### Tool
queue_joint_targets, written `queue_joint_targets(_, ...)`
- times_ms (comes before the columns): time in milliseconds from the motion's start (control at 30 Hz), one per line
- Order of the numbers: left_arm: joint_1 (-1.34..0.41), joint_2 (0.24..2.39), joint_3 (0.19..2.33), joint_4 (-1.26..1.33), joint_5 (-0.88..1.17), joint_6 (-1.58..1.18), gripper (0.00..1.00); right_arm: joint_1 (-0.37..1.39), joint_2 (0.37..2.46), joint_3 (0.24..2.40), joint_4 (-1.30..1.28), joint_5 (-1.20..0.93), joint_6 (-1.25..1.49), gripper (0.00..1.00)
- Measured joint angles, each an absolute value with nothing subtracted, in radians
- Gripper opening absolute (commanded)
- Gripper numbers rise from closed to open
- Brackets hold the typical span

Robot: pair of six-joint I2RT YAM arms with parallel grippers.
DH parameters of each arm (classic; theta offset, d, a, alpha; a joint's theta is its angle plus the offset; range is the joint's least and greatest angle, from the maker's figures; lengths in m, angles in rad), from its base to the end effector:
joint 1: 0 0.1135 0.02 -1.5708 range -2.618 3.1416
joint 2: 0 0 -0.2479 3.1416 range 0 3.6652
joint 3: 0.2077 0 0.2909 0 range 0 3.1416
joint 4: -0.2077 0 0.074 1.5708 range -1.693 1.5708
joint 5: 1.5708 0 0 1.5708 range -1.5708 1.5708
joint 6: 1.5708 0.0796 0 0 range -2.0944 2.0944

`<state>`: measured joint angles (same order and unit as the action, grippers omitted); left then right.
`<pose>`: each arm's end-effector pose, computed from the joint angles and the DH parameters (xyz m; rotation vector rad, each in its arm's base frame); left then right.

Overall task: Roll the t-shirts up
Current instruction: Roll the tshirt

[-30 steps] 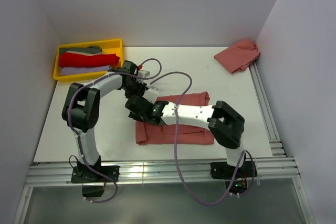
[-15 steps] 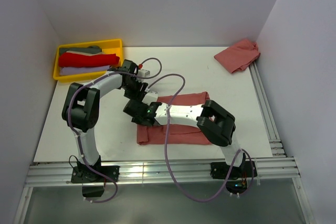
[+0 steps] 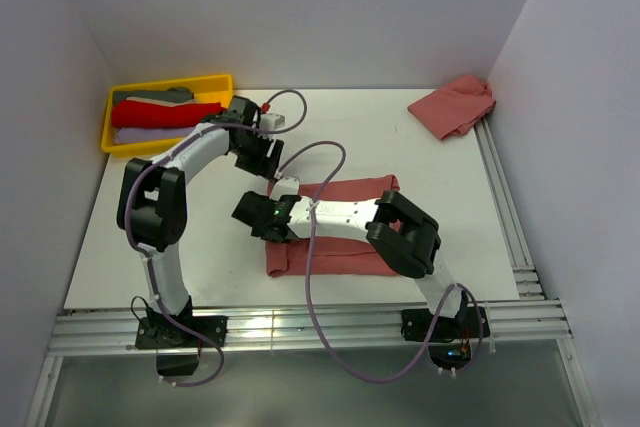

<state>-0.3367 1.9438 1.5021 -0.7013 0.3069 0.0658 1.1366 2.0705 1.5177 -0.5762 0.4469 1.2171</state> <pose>0.4220 -0.1732 0.1405 0.6327 2.6444 -0.4962 0.2310 0.4163 0.1009 0.2325 2.5416 0.3062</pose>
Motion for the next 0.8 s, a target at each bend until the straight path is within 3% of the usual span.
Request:
queue_joint_targets(100,-0.316,1.944,1.539,-0.706,0.325,0.065,0.70,1.138,2.085,1.544,-0.612,0.453,1.217,0.54)
queue_joint_targets(233,-0.285,1.943,1.559,-0.715,0.352,0.065,0.70,1.140,2.095,1.555,-0.645,0.461,1.218,0.39)
queue_joint_targets(433,-0.248,1.933,1.555,-0.734,0.388,0.067,0.70,1.129,2.089,1.532,-0.607,0.447,1.198,0.27)
queue_joint_targets(533,-0.233,1.910,1.537,-0.738,0.411,0.068,0.70,1.111,2.028,1.424,-0.487,0.396,1.170,0.21)
queue_joint_targets(667,-0.208,1.888,1.524,-0.748,0.442,0.075,0.69,1.051,1.917,1.196,-0.187,0.233,1.137,0.21)
queue_joint_targets(800,-0.183,1.884,1.512,-0.750,0.458,0.089,0.69,1.002,1.897,1.105,0.010,0.094,1.124,0.21)
